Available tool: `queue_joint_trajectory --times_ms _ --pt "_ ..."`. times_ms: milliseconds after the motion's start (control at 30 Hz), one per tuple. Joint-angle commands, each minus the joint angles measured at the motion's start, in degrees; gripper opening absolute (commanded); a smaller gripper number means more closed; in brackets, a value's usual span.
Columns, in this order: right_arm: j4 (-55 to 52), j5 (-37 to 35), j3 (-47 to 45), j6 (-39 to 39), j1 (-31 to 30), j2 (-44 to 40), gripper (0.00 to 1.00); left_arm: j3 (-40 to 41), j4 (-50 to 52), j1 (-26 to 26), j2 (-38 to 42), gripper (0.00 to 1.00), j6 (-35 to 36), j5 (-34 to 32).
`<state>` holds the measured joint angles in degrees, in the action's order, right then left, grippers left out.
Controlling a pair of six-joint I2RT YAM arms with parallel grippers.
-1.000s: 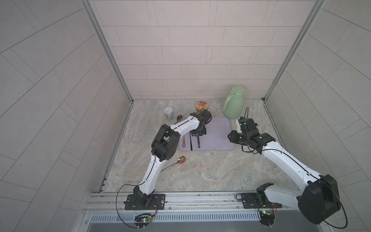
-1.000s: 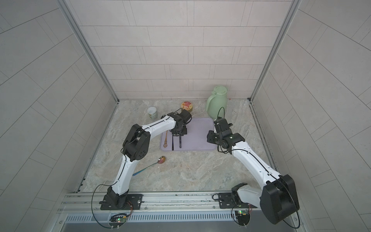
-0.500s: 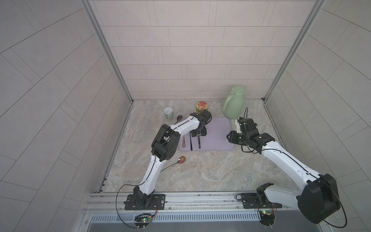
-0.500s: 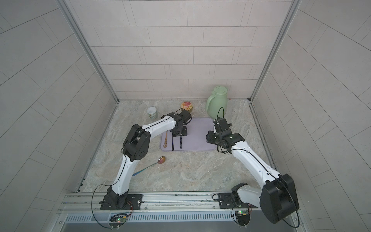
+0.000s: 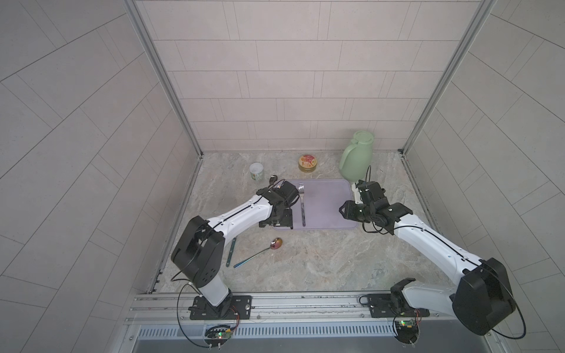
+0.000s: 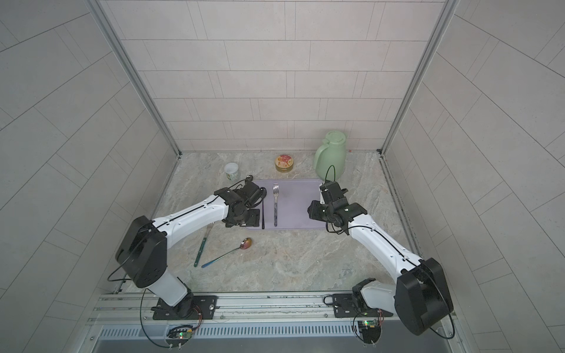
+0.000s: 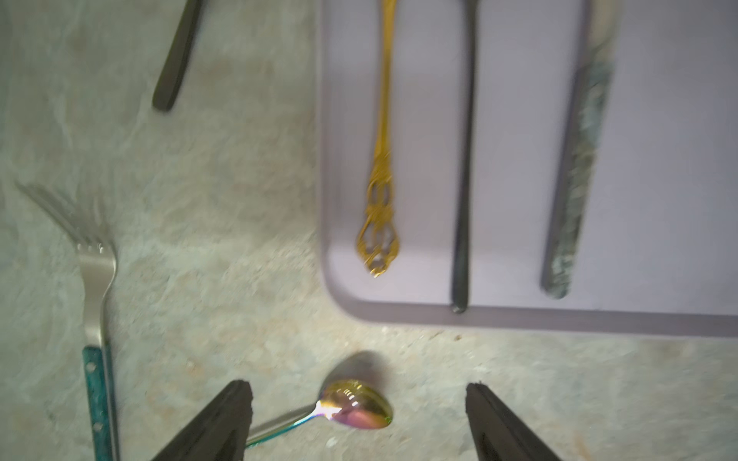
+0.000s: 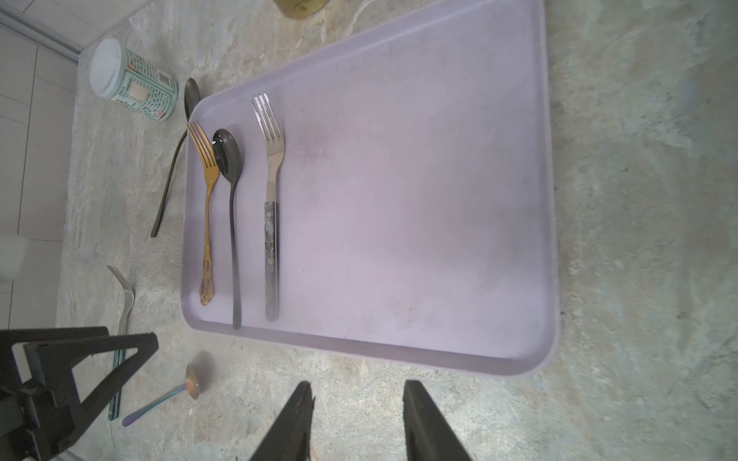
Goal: Set the spoon and fork side by side
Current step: Pick up the spoon from the center of the board.
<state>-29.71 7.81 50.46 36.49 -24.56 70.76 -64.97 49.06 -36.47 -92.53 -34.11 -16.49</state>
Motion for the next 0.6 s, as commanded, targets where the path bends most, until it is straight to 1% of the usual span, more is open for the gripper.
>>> queue_joint_trajectory --times_ms 0,100,200,367,567 --pt "1.2 -0.7 0.0 0.9 -1.5 0.0 0.42 6.5 -0.7 0.6 2.7 0.93 -1.5 1.0" --pt "0.9 -1.5 0.5 1.1 -3.0 0.5 0.42 10.9 -2.3 0.7 3.8 0.97 -1.9 2.7" --pt "0.4 -2.4 0.9 1.1 -4.2 0.5 0.43 14.8 -4.7 0.8 4.8 0.99 -2.3 4.4" --pt "0.2 -3.3 0.3 1.5 -5.2 -0.2 0.44 18.9 -7.4 0.7 7.3 0.99 -2.5 9.2" --pt "0.2 -3.8 0.1 1.7 -5.5 -0.5 0.45 23.4 -8.8 -0.3 11.1 0.98 -2.7 13.2"
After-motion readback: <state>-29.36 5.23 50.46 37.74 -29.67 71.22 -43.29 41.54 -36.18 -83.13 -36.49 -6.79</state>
